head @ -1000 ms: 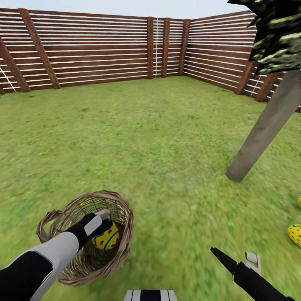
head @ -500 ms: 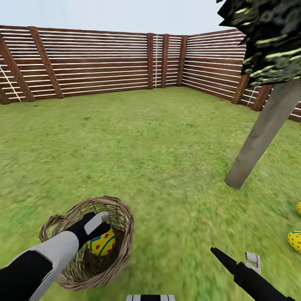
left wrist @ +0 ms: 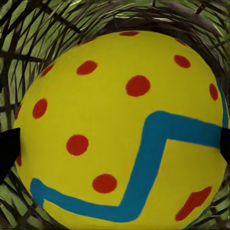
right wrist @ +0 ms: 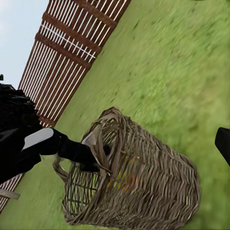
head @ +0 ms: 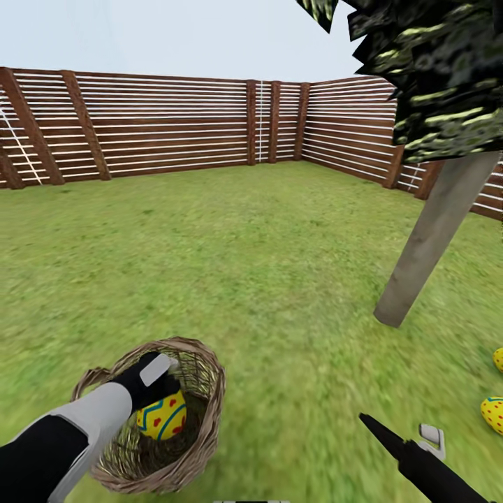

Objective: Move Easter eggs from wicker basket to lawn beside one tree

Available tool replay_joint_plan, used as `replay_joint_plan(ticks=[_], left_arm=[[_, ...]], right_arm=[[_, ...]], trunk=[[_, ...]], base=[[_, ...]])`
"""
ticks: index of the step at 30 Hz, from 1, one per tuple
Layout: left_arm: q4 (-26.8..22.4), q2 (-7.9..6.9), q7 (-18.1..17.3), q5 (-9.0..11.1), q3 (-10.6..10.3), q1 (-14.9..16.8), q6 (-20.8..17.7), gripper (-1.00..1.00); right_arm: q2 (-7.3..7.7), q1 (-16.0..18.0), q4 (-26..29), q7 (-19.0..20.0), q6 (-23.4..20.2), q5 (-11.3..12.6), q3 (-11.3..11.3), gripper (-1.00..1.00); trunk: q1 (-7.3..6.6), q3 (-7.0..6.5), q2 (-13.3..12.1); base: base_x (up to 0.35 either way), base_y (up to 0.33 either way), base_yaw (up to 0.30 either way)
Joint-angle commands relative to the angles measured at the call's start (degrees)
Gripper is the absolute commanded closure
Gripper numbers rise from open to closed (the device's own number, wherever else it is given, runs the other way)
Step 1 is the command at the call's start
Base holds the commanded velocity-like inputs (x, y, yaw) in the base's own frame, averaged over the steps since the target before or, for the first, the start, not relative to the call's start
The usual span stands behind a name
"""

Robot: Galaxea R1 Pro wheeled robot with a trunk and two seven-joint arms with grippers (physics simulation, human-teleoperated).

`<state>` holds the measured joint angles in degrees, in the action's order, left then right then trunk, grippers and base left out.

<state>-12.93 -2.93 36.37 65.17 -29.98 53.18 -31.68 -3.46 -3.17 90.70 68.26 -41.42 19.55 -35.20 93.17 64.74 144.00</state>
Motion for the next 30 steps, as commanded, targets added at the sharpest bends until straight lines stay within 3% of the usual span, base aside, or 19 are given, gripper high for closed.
replay_joint_plan(ticks=[1, 6, 11, 30], left_arm=[[-0.15, -0.08, 0.43, 0.53, -0.43, 0.26, -1.01, 1.0], [-0.16, -0.62, 0.54, 1.13, -0.43, 0.63, -3.48, 1.0], [-0.38, -2.05, 0.43, 4.04, -0.43, 0.69, -5.75, 1.0], [-4.67, -2.61, 0.19, 4.43, -0.46, 0.62, -6.59, 1.0]], right_arm=[[-0.04, 0.0, 0.02, 0.02, -0.41, 0.27, -0.05, -1.0], [-0.21, 0.0, 0.01, 0.03, -0.41, 0.31, -0.06, -1.0], [-0.28, 0.0, 0.0, 0.03, -0.41, 0.36, -0.08, -1.0], [-0.4, 0.0, -0.01, -0.05, -0.35, 0.39, 0.21, -1.0]], trunk=[[-0.03, -0.19, 0.0], [-0.16, -1.29, -0.07], [-0.29, -2.4, -0.13], [-0.78, -6.61, -0.39]], base=[[0.0, 0.0, 0.0], [0.0, 0.0, 0.0], [0.0, 0.0, 0.0], [0.0, 0.0, 0.0]])
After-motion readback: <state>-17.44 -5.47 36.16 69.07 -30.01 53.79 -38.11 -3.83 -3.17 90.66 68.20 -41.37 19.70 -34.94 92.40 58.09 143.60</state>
